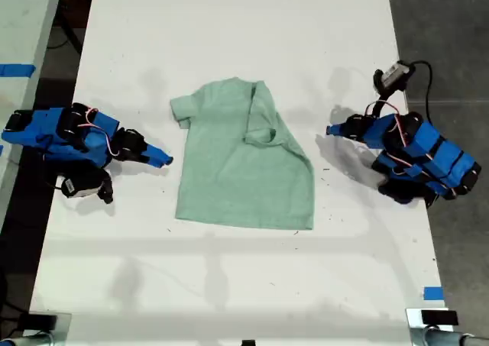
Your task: Fold t shirt
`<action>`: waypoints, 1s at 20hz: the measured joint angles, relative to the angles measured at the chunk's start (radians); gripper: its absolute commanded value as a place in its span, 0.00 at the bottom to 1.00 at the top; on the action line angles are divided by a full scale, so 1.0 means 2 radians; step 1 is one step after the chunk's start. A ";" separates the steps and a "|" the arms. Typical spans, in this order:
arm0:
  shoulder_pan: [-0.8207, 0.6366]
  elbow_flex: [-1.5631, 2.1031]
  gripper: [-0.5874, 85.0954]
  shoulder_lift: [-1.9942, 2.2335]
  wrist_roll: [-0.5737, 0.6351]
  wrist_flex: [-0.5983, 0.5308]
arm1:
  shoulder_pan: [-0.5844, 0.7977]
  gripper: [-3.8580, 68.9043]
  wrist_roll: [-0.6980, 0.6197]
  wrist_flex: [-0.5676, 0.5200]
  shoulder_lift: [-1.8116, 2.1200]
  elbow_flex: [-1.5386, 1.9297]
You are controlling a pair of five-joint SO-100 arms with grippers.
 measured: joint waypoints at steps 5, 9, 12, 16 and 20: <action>0.000 0.000 0.15 0.000 0.000 0.000 | -0.002 0.13 0.035 0.027 0.000 0.000; 0.000 0.000 0.15 0.000 0.000 0.000 | -0.016 0.08 0.011 0.028 0.000 0.001; 0.000 0.000 0.15 0.000 0.000 0.000 | -0.084 0.08 -0.008 0.028 0.000 0.001; 0.000 0.000 0.15 0.000 0.000 0.000 | -0.158 0.08 -0.090 0.028 0.000 0.001; 0.000 0.000 0.15 0.000 0.000 0.000 | -0.170 0.08 -0.103 0.028 0.000 0.003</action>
